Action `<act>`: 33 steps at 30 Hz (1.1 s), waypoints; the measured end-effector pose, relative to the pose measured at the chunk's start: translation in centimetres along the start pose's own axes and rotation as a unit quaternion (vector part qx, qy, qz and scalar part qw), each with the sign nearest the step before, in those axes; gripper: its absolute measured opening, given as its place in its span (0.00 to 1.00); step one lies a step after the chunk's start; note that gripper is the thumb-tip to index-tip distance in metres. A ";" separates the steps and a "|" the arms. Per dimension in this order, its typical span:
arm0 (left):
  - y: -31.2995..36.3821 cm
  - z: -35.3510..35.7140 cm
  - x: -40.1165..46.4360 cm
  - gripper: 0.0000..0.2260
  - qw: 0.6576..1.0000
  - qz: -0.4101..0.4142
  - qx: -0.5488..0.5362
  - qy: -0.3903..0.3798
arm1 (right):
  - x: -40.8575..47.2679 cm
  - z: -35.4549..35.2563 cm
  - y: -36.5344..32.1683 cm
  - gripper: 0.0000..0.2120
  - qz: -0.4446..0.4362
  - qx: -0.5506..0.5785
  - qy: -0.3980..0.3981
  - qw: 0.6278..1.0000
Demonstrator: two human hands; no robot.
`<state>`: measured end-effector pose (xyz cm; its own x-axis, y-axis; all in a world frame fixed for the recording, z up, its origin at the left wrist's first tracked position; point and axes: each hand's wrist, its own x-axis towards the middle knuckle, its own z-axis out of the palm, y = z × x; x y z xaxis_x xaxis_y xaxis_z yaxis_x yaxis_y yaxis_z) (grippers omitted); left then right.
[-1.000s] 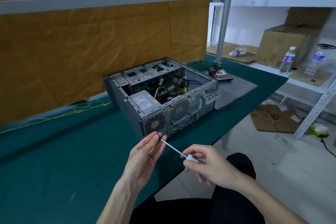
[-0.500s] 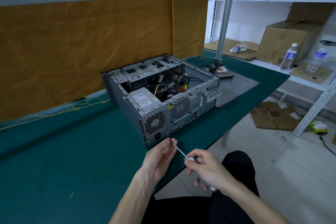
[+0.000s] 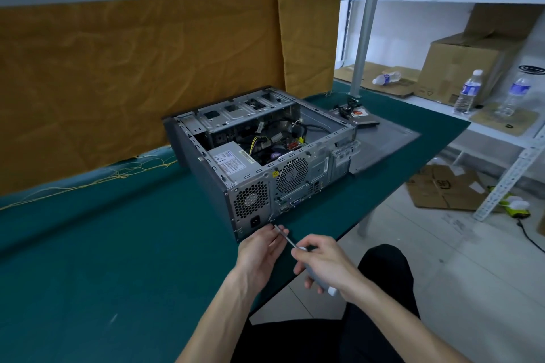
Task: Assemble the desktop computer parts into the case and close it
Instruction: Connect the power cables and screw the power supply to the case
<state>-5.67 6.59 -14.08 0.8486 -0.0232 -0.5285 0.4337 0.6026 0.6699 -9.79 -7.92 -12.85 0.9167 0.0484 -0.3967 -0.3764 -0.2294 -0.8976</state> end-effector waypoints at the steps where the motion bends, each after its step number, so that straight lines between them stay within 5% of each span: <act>1: 0.0 0.0 0.1 0.07 1.000 0.002 0.018 0.007 | 0.0 -0.1 0.0 0.07 0.002 0.003 0.001 1.000; 7: 0.1 0.5 0.0 0.11 0.979 -0.009 0.203 -0.007 | 0.8 -0.3 -0.1 0.04 -0.030 -0.074 0.042 0.996; 13: 0.1 1.3 0.5 0.06 0.983 -0.019 0.183 0.001 | 0.0 -1.2 0.6 0.22 0.033 -0.036 0.018 0.999; 17: 0.0 1.2 1.0 0.09 0.967 0.017 0.255 0.018 | -1.2 -1.5 1.8 0.12 -0.007 -0.075 0.086 0.993; 20: 0.3 0.9 0.7 0.12 0.930 0.053 0.364 -0.005 | -1.3 -1.2 1.3 0.16 0.049 -0.007 0.066 0.997; 22: 0.4 0.3 0.0 0.10 0.838 0.162 0.521 0.010 | -1.4 -1.1 1.0 0.16 0.106 0.106 0.027 0.988; 24: 0.4 -0.7 -0.4 0.02 0.680 0.342 0.649 0.008 | -1.2 -0.9 0.9 0.14 0.126 0.180 0.008 0.976; 27: 0.6 -1.8 -0.2 0.11 0.515 0.448 0.717 -0.144 | -1.1 -0.6 0.8 0.14 0.119 0.186 0.010 0.975; 33: 1.1 -2.3 0.2 0.14 0.412 0.501 0.732 -0.208 | -2.0 -1.0 0.9 0.17 0.137 0.149 0.017 0.979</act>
<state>-5.72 9.08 -14.71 0.6700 -0.6662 0.3276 -0.7383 -0.6443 0.1995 -11.88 -9.24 -12.68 0.7776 -0.0091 -0.6287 -0.6269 0.0653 -0.7763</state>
